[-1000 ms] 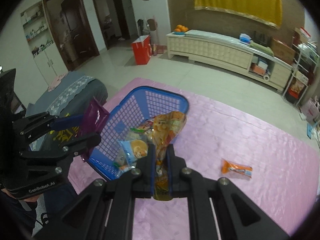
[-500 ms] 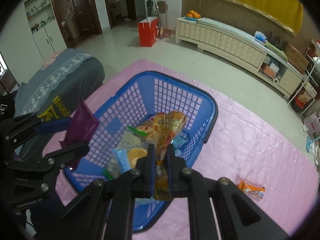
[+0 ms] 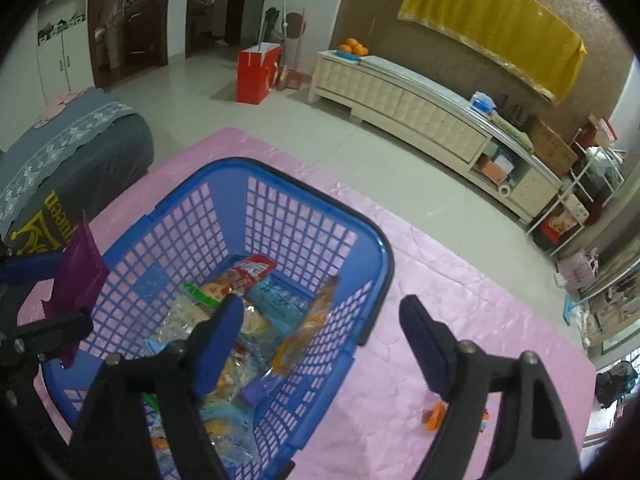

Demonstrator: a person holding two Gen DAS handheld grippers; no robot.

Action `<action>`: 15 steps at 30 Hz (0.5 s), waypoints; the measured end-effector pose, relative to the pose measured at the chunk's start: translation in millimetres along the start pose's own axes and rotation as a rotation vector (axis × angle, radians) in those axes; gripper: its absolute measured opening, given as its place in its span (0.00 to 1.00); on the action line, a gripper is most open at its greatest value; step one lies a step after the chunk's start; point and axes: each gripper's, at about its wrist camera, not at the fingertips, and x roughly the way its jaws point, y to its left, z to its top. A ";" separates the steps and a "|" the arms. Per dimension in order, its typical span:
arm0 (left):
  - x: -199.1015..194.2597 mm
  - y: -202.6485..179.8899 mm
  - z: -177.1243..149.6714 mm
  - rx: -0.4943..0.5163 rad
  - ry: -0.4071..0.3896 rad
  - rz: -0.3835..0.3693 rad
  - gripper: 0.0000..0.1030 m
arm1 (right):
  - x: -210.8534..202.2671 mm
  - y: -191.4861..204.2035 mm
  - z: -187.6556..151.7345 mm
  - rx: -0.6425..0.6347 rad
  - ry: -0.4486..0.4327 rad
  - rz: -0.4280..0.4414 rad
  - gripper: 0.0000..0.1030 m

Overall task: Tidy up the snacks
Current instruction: 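Open the right tool over the basket while the left releases the purple pouch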

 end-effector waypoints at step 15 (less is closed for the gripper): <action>-13.8 -31.4 7.8 0.049 -0.015 -0.025 0.43 | -35.3 -22.9 -20.7 0.086 0.036 0.078 0.83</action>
